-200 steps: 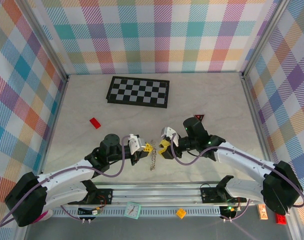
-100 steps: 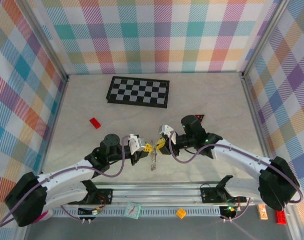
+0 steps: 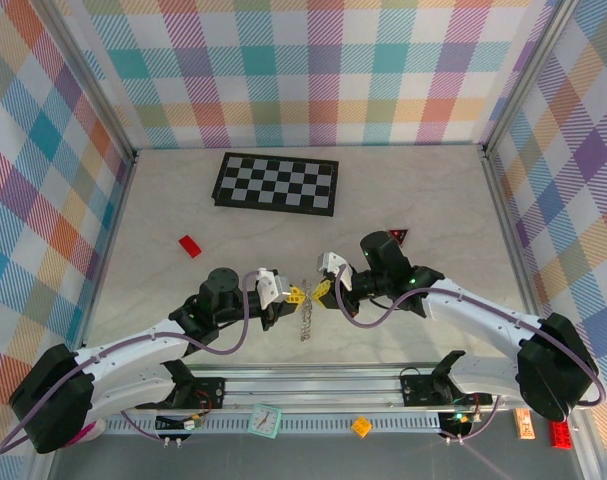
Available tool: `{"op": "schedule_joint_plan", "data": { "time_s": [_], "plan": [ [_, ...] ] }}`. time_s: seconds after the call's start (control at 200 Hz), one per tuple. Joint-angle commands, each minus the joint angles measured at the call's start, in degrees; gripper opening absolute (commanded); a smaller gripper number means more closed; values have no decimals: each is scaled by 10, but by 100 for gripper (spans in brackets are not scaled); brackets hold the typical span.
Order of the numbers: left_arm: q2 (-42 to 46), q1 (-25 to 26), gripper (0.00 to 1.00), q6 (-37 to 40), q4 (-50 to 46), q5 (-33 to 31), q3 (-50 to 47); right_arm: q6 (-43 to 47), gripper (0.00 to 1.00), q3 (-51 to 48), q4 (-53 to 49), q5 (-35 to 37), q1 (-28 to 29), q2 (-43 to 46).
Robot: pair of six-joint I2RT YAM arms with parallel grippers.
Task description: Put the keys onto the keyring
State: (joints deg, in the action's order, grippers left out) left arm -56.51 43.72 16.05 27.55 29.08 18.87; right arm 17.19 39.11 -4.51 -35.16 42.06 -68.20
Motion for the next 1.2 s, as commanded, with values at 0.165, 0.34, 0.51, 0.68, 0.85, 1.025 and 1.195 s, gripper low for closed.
{"op": "schedule_joint_plan", "data": {
  "time_s": [0.165, 0.34, 0.51, 0.68, 0.85, 1.025, 1.195],
  "plan": [
    [-3, 0, 0, -18, 72, 11, -13, 3, 0, 6, 8, -18, 4, 5],
    [-6, 0, 0, -20, 73, 14, -14, 0, 25, -11, 29, -14, 4, 30],
    [-7, 1, 0, -19, 75, 14, -14, -4, 28, -6, 31, -35, 4, 11],
    [-6, 0, 0, -19, 74, 15, -13, -2, 27, -4, 34, -36, 4, -5],
    [-6, 0, 0, -19, 75, 15, -13, 5, 22, -4, 27, -33, 4, -14],
    [-5, 0, 0, -20, 74, 14, -13, 7, 4, -4, 24, -39, 4, -16],
    [-3, 0, 0, -23, 84, 16, -15, 15, 0, -7, 17, -23, 4, -15]
  ]
}}
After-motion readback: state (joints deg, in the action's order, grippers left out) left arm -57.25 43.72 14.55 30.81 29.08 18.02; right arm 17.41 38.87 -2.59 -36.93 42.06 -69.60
